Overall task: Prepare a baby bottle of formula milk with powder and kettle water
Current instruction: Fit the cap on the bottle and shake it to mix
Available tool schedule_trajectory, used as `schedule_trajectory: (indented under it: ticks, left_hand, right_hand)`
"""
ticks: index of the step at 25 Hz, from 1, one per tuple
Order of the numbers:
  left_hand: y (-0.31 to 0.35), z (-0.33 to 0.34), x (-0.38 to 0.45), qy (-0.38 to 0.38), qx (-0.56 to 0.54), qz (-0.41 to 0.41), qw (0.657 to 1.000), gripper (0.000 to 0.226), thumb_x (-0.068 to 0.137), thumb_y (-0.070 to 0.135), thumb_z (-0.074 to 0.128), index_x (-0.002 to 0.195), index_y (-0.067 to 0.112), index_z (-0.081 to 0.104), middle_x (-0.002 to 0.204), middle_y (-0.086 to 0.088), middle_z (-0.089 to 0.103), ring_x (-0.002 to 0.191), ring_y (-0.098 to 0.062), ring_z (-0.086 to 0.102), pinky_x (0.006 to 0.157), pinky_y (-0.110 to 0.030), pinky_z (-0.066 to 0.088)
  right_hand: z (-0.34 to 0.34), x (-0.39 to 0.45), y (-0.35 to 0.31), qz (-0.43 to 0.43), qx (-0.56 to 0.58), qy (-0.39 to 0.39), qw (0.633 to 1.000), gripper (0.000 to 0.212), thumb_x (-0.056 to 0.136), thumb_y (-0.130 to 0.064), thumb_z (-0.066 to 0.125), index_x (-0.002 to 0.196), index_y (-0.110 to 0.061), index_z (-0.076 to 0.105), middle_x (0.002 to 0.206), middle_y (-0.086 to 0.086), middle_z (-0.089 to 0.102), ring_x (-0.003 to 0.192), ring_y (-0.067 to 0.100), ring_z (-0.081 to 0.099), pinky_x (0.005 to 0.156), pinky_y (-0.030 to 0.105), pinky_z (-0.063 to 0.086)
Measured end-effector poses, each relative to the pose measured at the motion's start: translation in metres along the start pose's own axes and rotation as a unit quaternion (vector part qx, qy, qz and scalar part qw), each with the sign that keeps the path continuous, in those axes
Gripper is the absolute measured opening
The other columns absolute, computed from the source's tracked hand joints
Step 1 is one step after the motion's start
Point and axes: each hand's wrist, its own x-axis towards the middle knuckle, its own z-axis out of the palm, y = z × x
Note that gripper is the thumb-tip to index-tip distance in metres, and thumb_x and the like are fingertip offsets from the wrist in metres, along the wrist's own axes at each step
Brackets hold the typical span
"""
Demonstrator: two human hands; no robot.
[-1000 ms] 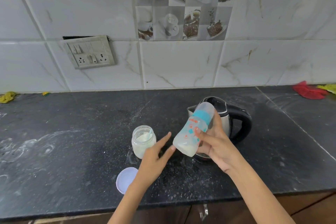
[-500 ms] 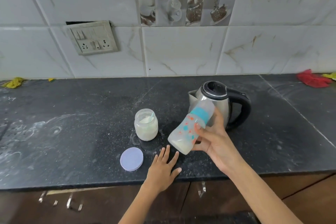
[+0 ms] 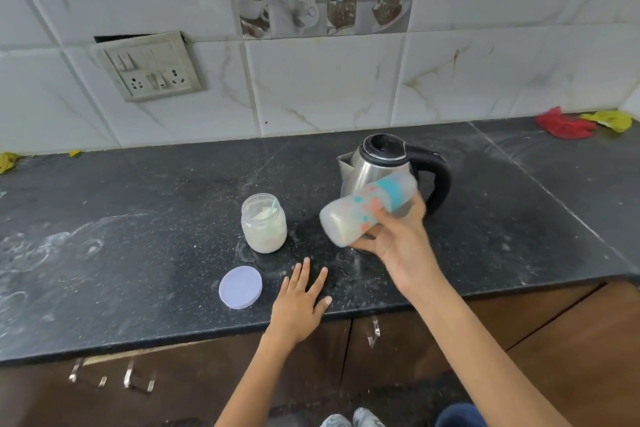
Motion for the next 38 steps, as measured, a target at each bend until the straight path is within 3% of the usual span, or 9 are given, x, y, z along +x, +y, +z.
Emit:
schedule_trajectory:
  ticks: [2,13,16,20,23,26,30,34,38]
  left_hand:
    - [0.0,0.0,-0.001,0.009,-0.013,-0.001,1.0,0.058,0.101,0.048,0.025,0.153,0.028,0.008,0.162,-0.007,-0.002,0.149,-0.026,-0.002,0.121,-0.041,0.005]
    - [-0.002,0.003,0.0,0.012,-0.011,0.002,1.0,0.059,0.101,0.049,0.023,0.152,0.03,0.0,0.161,-0.006,-0.013,0.148,-0.025,-0.011,0.12,-0.04,0.0]
    - [-0.001,0.004,-0.001,0.026,-0.034,-0.003,0.999,0.058,0.101,0.049,0.027,0.153,0.027,0.012,0.162,-0.005,0.001,0.149,-0.023,-0.001,0.121,-0.04,0.005]
    - [-0.003,0.004,0.0,0.021,-0.03,0.005,0.999,0.059,0.101,0.05,0.024,0.152,0.031,0.002,0.161,-0.004,-0.011,0.148,-0.024,-0.01,0.121,-0.04,0.001]
    - [-0.002,0.005,-0.003,0.053,-0.093,-0.005,0.994,0.06,0.099,0.047,0.036,0.152,0.028,0.015,0.162,-0.001,0.009,0.149,-0.022,0.005,0.121,-0.039,0.011]
    - [-0.006,0.006,0.0,0.032,-0.045,0.0,0.998,0.06,0.101,0.05,0.026,0.152,0.031,0.001,0.161,-0.004,-0.012,0.148,-0.024,-0.01,0.12,-0.04,0.0]
    - [-0.003,0.009,0.0,0.055,-0.105,-0.013,0.993,0.061,0.099,0.048,0.036,0.152,0.027,0.012,0.162,-0.002,0.008,0.149,-0.022,0.005,0.121,-0.039,0.008]
    - [-0.007,0.012,0.002,0.042,-0.051,0.003,0.998,0.06,0.1,0.052,0.026,0.152,0.033,0.003,0.161,-0.002,-0.012,0.148,-0.023,-0.01,0.12,-0.039,0.0]
    - [-0.004,0.011,0.001,0.07,-0.107,-0.011,0.992,0.061,0.099,0.048,0.037,0.152,0.028,0.013,0.162,0.0,0.007,0.149,-0.021,0.003,0.121,-0.037,0.007]
  right_hand:
    - [0.002,-0.007,0.01,0.039,-0.054,-0.049,0.997,0.084,0.076,-0.009,0.078,0.137,-0.042,0.029,0.127,0.016,0.058,0.108,0.034,0.068,0.066,0.05,0.06]
    - [-0.005,-0.005,0.004,-0.007,-0.001,0.033,0.999,0.07,0.075,-0.009,0.075,0.127,-0.037,0.038,0.125,0.012,0.06,0.101,0.032,0.071,0.065,0.052,0.061]
    - [-0.001,-0.01,0.013,0.044,-0.095,-0.036,0.994,0.083,0.07,-0.016,0.083,0.133,-0.041,0.035,0.121,0.014,0.064,0.104,0.034,0.07,0.067,0.051,0.061]
    - [-0.004,-0.002,0.012,0.007,-0.028,0.036,0.999,0.081,0.073,-0.009,0.077,0.136,-0.039,0.035,0.122,0.012,0.063,0.101,0.032,0.071,0.065,0.049,0.06]
    - [0.001,-0.007,0.021,0.052,-0.109,-0.038,0.992,0.082,0.071,-0.015,0.084,0.131,-0.046,0.038,0.117,0.011,0.069,0.104,0.034,0.07,0.068,0.051,0.06]
    - [-0.004,0.001,0.013,0.0,-0.03,0.051,0.998,0.078,0.073,-0.013,0.077,0.135,-0.04,0.037,0.122,0.009,0.064,0.102,0.032,0.071,0.066,0.05,0.06]
    - [0.0,-0.007,0.019,0.062,-0.121,-0.024,0.99,0.082,0.07,-0.02,0.086,0.133,-0.044,0.038,0.114,0.006,0.071,0.104,0.031,0.071,0.066,0.048,0.061]
    - [-0.006,-0.001,0.018,0.029,-0.012,0.056,0.998,0.076,0.075,-0.016,0.076,0.137,-0.038,0.039,0.124,0.011,0.064,0.104,0.032,0.07,0.067,0.049,0.06]
    - [-0.001,-0.004,0.023,0.071,-0.102,-0.013,0.992,0.078,0.073,-0.016,0.081,0.133,-0.044,0.039,0.119,0.011,0.068,0.104,0.032,0.07,0.069,0.053,0.06]
